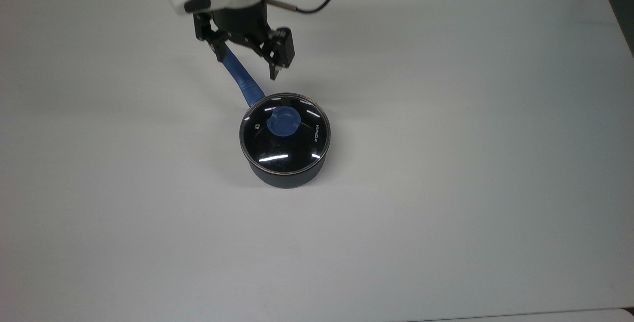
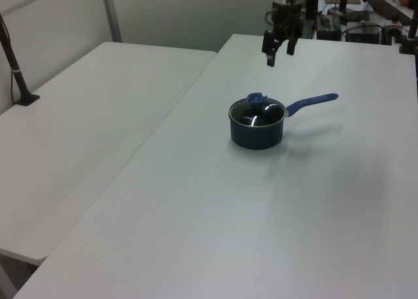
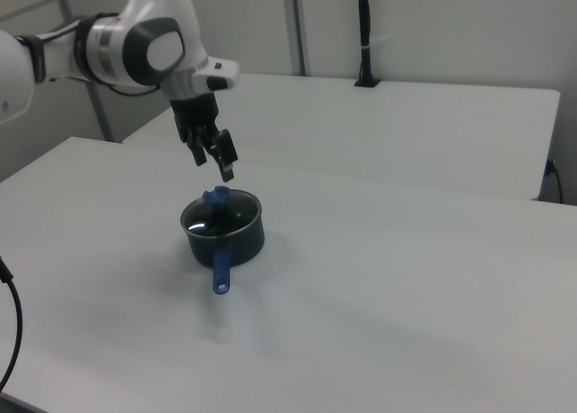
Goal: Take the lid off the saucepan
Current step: 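Lower the open gripper down over the blue lid knob, then close the gripper on the blue knob of the glass lid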
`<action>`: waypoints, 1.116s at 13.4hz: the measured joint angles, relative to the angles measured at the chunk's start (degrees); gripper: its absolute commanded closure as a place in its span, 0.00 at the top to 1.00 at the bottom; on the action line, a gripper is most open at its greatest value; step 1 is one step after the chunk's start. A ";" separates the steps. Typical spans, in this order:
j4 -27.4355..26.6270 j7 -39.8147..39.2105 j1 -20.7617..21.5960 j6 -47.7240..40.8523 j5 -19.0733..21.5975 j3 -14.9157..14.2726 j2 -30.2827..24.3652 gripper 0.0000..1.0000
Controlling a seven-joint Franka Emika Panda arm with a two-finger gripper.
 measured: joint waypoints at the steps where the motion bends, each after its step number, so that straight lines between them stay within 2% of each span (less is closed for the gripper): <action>1: 0.07 0.24 0.03 0.04 0.00 0.08 0.98 1.00; 10: 2.79 3.76 2.73 6.62 0.00 0.48 10.32 1.00; 15: 3.15 5.88 2.90 9.19 0.00 0.48 11.23 1.00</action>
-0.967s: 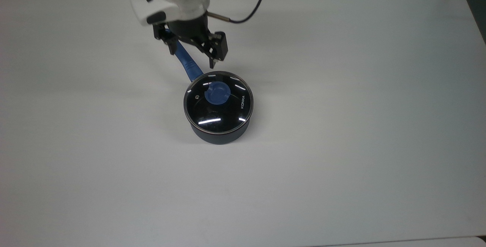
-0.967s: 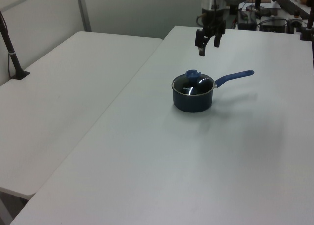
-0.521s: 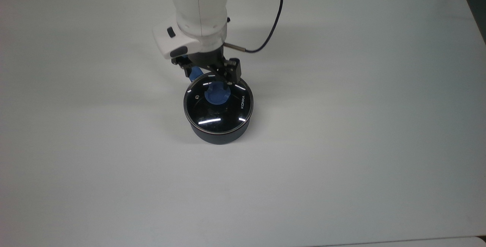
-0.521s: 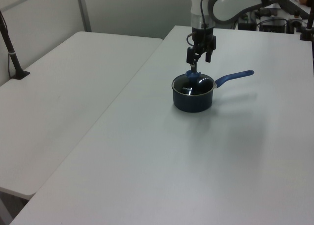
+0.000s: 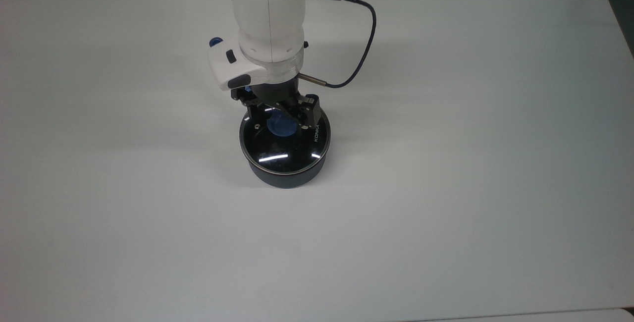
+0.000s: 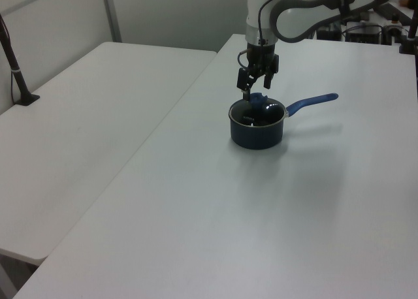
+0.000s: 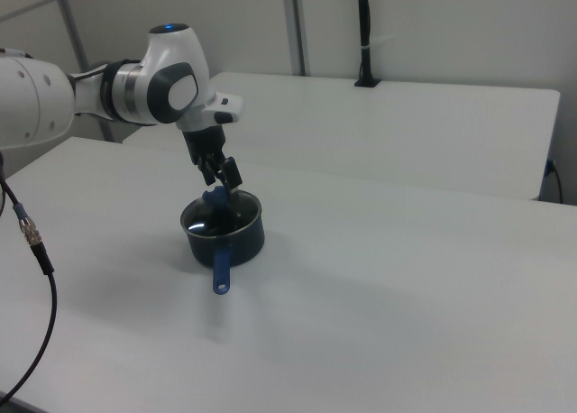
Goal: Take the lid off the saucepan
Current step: 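Close the gripper on the blue knob of the glass lid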
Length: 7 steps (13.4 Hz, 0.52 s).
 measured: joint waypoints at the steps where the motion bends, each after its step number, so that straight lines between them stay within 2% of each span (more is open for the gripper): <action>1: 0.01 0.02 0.00 0.03 0.00 0.00 0.27 0.97; 4: 0.05 0.03 0.63 0.04 -0.01 0.04 0.53 0.86; 6: 0.08 0.03 1.04 0.04 -0.25 0.05 0.53 0.74; 7: 0.08 0.03 1.25 0.04 -0.34 0.05 0.54 0.72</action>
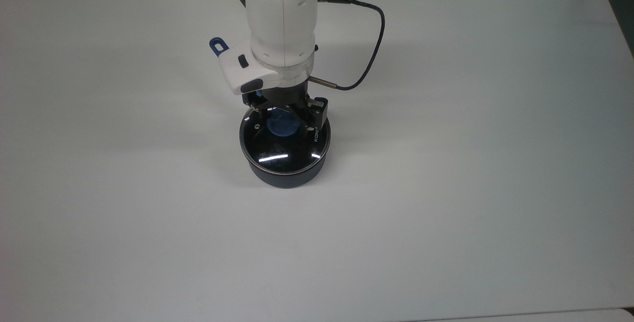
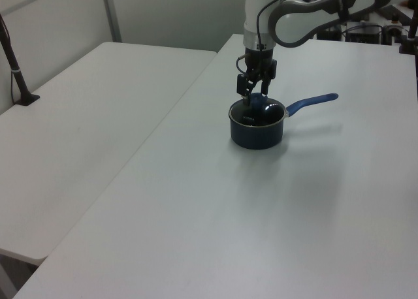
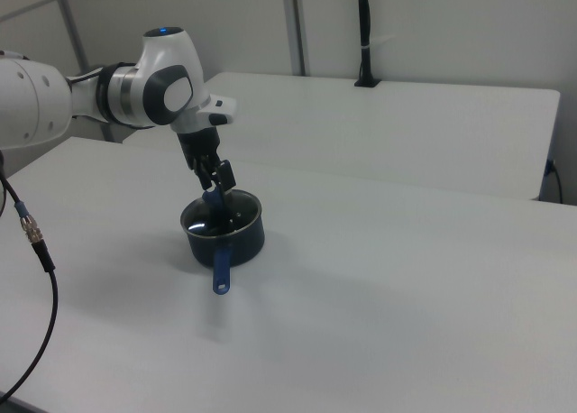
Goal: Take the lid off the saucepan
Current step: 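Close the gripper on the blue knob of the glass lid, then lift the glass lid up off the saucepan rim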
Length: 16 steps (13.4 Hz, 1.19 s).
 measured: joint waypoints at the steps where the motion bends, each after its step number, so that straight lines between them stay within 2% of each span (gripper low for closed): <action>1: 0.00 0.00 0.16 0.00 -0.08 0.00 0.00 0.69; 3: 0.00 0.00 0.19 0.00 -0.14 0.00 0.01 0.60; 5: 0.02 -0.01 0.20 0.00 -0.50 -0.01 0.01 0.55; 12: 0.70 -0.25 0.18 -2.12 -0.49 -0.15 -0.09 0.53; 16: 4.00 -1.23 0.04 -7.85 -0.47 -0.82 -1.40 0.53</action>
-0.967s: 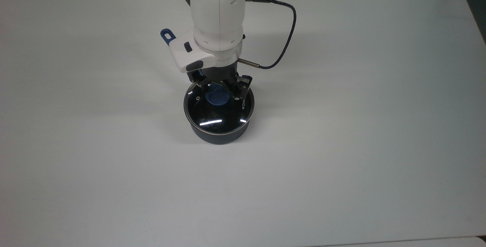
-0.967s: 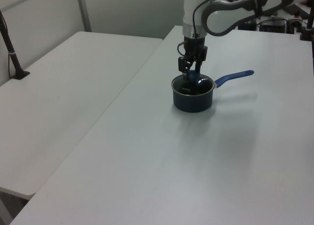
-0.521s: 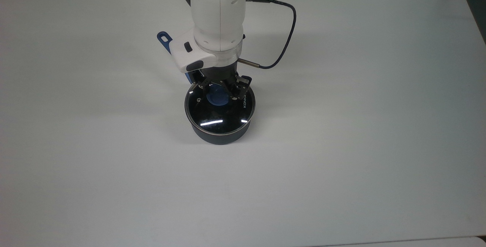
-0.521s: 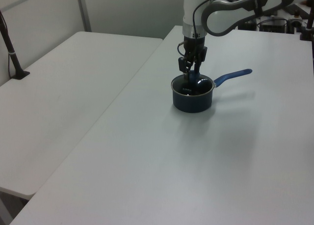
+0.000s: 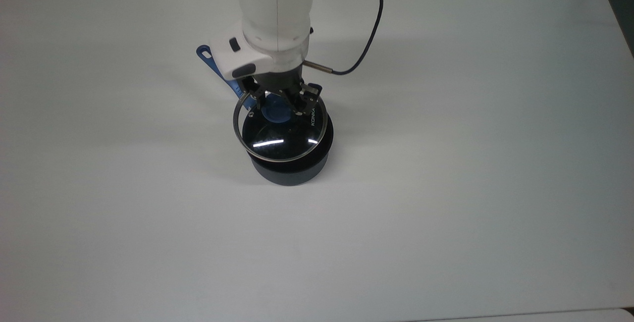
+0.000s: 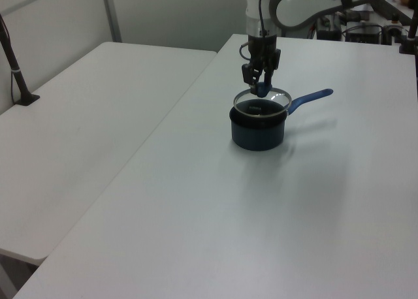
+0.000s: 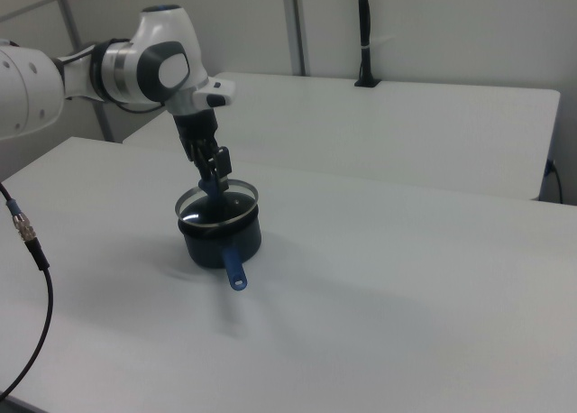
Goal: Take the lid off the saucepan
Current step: 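Lift the glass lid up off the saucepan rim, then carry the lid beside the saucepan and lower it onto the table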
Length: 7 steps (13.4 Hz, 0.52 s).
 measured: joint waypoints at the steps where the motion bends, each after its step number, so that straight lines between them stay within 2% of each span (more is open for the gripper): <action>1: 0.02 -0.05 0.02 -0.01 0.01 0.00 -0.62 0.53; 3: 0.01 -0.33 0.54 -0.02 0.06 0.12 -1.73 0.53; 7: -1.96 -0.43 7.24 -0.83 0.10 0.44 -5.52 0.53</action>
